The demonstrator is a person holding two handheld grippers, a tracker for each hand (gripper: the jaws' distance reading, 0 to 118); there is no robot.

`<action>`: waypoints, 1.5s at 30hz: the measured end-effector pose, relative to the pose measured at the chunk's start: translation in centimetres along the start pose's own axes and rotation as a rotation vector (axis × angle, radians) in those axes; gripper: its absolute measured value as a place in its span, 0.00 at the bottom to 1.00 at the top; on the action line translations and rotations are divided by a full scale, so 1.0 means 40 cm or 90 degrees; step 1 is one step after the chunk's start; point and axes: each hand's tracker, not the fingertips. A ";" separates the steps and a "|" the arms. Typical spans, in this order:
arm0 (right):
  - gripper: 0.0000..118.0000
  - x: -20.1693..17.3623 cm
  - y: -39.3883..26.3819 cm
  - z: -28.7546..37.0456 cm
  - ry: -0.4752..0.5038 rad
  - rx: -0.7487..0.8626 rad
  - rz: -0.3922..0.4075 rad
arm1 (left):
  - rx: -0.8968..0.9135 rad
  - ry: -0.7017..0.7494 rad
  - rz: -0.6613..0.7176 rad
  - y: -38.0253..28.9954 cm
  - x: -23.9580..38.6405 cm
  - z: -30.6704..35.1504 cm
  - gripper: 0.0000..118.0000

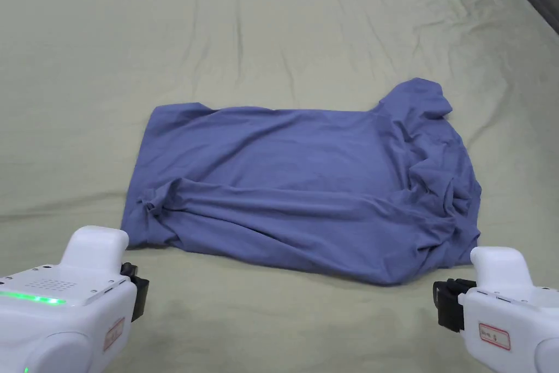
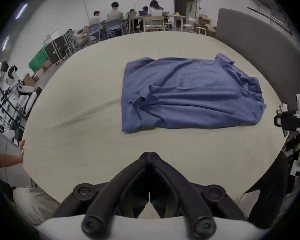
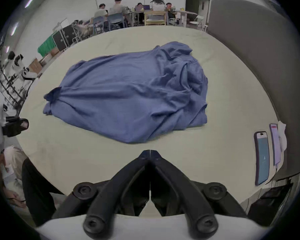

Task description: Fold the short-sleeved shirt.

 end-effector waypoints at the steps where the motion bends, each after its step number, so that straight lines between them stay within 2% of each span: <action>1: 0.02 0.002 0.002 0.004 0.003 0.002 -0.003 | 0.004 0.003 0.000 0.004 -0.001 0.001 0.00; 4: 0.02 0.002 0.005 0.012 0.020 0.011 -0.022 | 0.015 -0.017 0.025 0.038 -0.036 -0.026 0.00; 5: 0.02 0.008 0.006 0.012 0.026 0.012 -0.030 | 0.026 -0.033 0.044 0.048 -0.049 -0.044 0.11; 6: 0.02 -0.003 0.007 0.017 0.027 0.014 -0.031 | 0.026 -0.039 0.047 0.059 -0.059 -0.064 0.49; 7: 0.02 -0.004 0.007 0.016 0.028 0.013 -0.033 | 0.022 -0.048 0.049 0.081 -0.085 -0.101 0.73; 8: 0.02 -0.002 0.008 0.015 0.030 0.010 -0.034 | -0.028 -0.069 0.055 0.089 -0.095 -0.144 0.75; 16: 0.02 -0.010 0.017 -0.036 0.025 -0.031 -0.019 | -0.091 -0.053 0.044 0.139 -0.142 -0.366 0.75; 17: 0.02 -0.010 0.019 -0.042 0.024 -0.035 -0.020 | -0.096 -0.067 0.053 0.129 -0.146 -0.372 0.71; 18: 0.02 -0.014 0.023 -0.048 0.022 -0.040 -0.017 | -0.072 -0.062 0.057 0.125 -0.152 -0.357 0.64; 19: 0.02 -0.015 0.024 -0.052 0.018 -0.042 -0.014 | -0.064 -0.064 0.053 0.126 -0.154 -0.341 0.52; 20: 0.02 -0.015 0.024 -0.059 0.015 -0.046 -0.010 | -0.057 -0.064 0.050 0.130 -0.167 -0.327 0.26; 21: 0.02 -0.013 0.025 -0.068 0.017 -0.052 -0.006 | -0.035 -0.150 0.111 0.132 -0.178 -0.318 0.05; 23: 0.02 -0.009 0.026 -0.086 0.020 -0.059 -0.003 | -0.060 -0.145 0.121 0.146 -0.155 -0.298 0.05; 25: 0.02 0.011 0.030 -0.092 0.024 -0.066 -0.008 | -0.018 -0.098 0.068 0.155 -0.155 -0.268 0.05; 26: 0.13 0.022 0.034 -0.093 0.028 -0.060 -0.022 | -0.019 -0.099 0.072 0.158 -0.151 -0.257 0.05; 27: 0.65 0.046 0.042 -0.090 0.033 -0.045 -0.059 | -0.008 -0.094 0.070 0.167 -0.145 -0.241 0.05; 28: 0.99 0.070 0.050 -0.098 0.040 -0.044 -0.079 | -0.008 -0.093 0.068 0.171 -0.143 -0.236 0.05; 29: 1.00 0.091 0.058 -0.113 0.051 -0.054 -0.088 | -0.010 -0.092 0.068 0.172 -0.142 -0.233 0.05; 30: 1.00 0.118 0.075 -0.108 0.041 0.017 -0.103 | -0.012 -0.093 0.069 0.171 -0.143 -0.231 0.05; 33: 1.00 0.186 0.128 -0.168 0.005 -0.026 -0.145 | -0.022 -0.094 0.080 0.172 -0.147 -0.245 0.05; 35: 1.00 0.207 0.168 -0.203 -0.042 -0.026 -0.134 | -0.024 -0.093 0.082 0.165 -0.190 -0.298 0.05; 36: 0.98 0.223 0.185 -0.228 -0.069 -0.045 -0.135 | -0.031 -0.097 0.087 0.165 -0.193 -0.306 0.05; 37: 0.91 0.233 0.195 -0.246 -0.079 -0.064 -0.133 | -0.032 -0.095 0.086 0.166 -0.194 -0.312 0.05; 38: 0.86 0.272 0.180 -0.307 -0.079 -0.085 -0.161 | -0.035 -0.093 0.086 0.164 -0.195 -0.314 0.05; 39: 0.85 0.282 0.181 -0.326 -0.045 -0.097 -0.170 | -0.038 -0.093 0.086 0.164 -0.196 -0.318 0.05; 40: 0.79 0.278 0.177 -0.329 -0.004 -0.092 -0.181 | -0.041 -0.094 0.085 0.164 -0.197 -0.322 0.05; 41: 0.67 0.255 0.182 -0.300 -0.063 -0.077 -0.134 | -0.043 -0.091 0.084 0.163 -0.198 -0.326 0.05; 43: 0.07 0.231 0.184 -0.264 -0.041 -0.054 -0.094 | -0.046 -0.090 0.083 0.166 -0.172 -0.312 0.05; 44: 0.07 0.221 0.183 -0.245 -0.015 -0.032 -0.076 | -0.046 -0.092 0.085 0.166 -0.171 -0.308 0.05; 45: 0.07 0.216 0.182 -0.233 0.029 -0.012 -0.080 | -0.045 -0.095 0.087 0.167 -0.175 -0.304 0.05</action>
